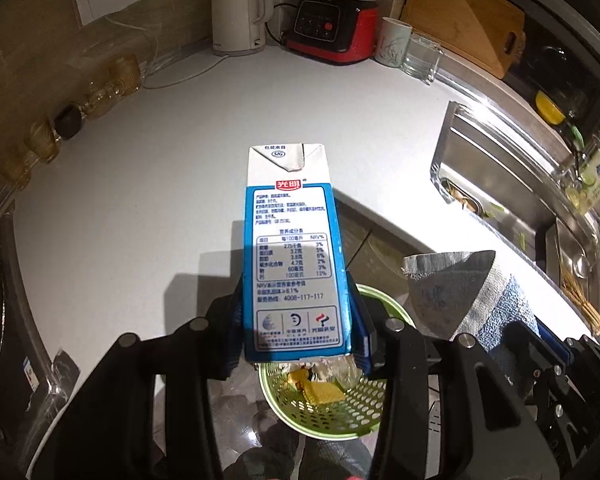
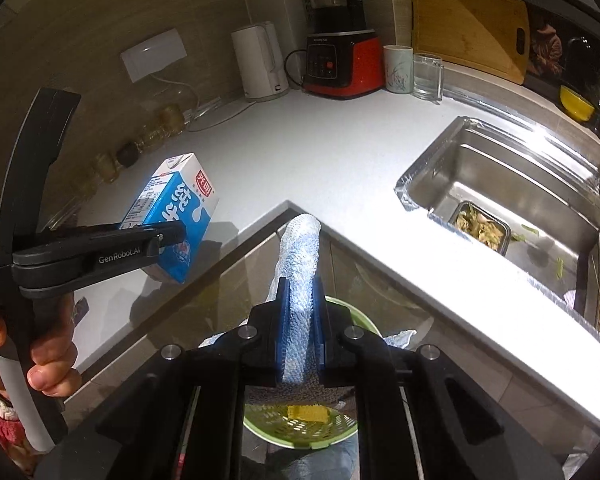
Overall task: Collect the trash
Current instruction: 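Carry carton and towel over the basket and open both tools to drop them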
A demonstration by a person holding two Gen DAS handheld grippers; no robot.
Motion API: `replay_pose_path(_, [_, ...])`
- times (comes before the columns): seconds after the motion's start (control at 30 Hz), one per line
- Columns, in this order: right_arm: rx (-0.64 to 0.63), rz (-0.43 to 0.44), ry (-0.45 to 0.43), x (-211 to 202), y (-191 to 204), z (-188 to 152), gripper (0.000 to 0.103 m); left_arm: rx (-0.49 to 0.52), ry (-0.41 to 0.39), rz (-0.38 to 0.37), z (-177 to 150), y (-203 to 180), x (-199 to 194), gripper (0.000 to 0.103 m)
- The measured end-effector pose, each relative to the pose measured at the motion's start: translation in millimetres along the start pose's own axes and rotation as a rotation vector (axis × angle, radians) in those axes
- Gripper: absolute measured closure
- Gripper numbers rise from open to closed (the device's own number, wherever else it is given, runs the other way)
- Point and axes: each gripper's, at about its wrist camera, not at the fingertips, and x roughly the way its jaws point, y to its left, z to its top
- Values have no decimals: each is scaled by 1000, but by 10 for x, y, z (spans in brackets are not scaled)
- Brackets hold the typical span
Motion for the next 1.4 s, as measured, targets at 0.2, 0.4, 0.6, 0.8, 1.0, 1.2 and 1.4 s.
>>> replay_pose_path(0.2, [25,-13,20,-112,69,-301,91,35,20,-28,-313,-34,-58,61])
replay_pose_path(0.4, [19,-10,47,16,125,-393,91,49,37,-36,-401,-14,-14,61])
replay_pose_path(0.6, [13,7,115,413,112,-514,91,57,57,-28,-454,43,78,61])
replay_pose_path(0.8, [8,13,194,787,102,-700,54,71,80,-29,-494,56,189,61])
replay_pose_path(1.0, [31,-42,155,628,11,-646,29,98,109,-38,-523,29,309,61])
replay_pose_path(1.2, [116,-104,103,378,-269,-540,23,152,151,-74,-647,-123,447,61])
replay_pose_path(1.4, [173,-132,90,276,-486,-554,22,186,252,-119,-856,-295,729,46])
